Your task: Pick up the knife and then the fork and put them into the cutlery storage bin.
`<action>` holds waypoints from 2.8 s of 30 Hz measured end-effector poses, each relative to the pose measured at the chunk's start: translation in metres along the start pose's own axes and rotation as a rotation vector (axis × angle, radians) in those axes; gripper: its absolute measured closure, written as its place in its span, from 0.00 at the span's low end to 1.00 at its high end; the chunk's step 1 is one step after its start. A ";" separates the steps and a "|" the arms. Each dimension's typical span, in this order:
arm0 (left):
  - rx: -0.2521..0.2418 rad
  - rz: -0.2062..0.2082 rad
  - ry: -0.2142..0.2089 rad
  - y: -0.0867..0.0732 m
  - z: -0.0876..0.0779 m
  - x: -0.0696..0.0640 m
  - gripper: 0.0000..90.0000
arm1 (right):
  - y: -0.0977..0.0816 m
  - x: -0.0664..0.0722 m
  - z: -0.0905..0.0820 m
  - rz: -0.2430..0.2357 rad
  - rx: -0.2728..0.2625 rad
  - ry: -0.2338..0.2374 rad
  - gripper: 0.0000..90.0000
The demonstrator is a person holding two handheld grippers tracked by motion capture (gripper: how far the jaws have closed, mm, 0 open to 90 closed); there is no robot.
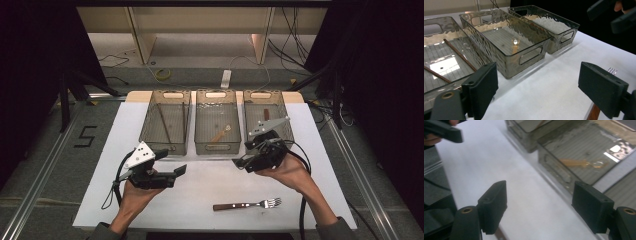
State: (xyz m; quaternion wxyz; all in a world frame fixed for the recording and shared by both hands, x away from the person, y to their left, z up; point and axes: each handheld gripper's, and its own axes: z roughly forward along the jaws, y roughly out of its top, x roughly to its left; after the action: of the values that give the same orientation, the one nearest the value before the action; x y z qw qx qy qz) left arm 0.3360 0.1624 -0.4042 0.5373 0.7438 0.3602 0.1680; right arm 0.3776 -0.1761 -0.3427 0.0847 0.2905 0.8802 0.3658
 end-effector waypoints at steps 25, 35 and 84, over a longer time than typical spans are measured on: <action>-0.004 0.003 0.003 0.000 -0.001 -0.001 0.17 | -0.031 0.043 0.038 -0.106 0.199 0.134 0.32; -0.004 0.005 0.003 0.000 -0.001 -0.001 0.17 | -0.046 0.053 0.057 -0.158 0.307 0.163 0.36; -0.006 0.007 0.001 0.000 -0.001 -0.001 0.17 | -0.070 0.053 0.096 -0.271 0.584 0.049 0.83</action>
State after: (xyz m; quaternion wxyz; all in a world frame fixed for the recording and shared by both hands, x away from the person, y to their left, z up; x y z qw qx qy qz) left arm 0.3342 0.1623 -0.4033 0.5388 0.7434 0.3573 0.1715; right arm 0.3379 -0.1279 -0.4568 0.0246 0.1737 0.9804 0.0898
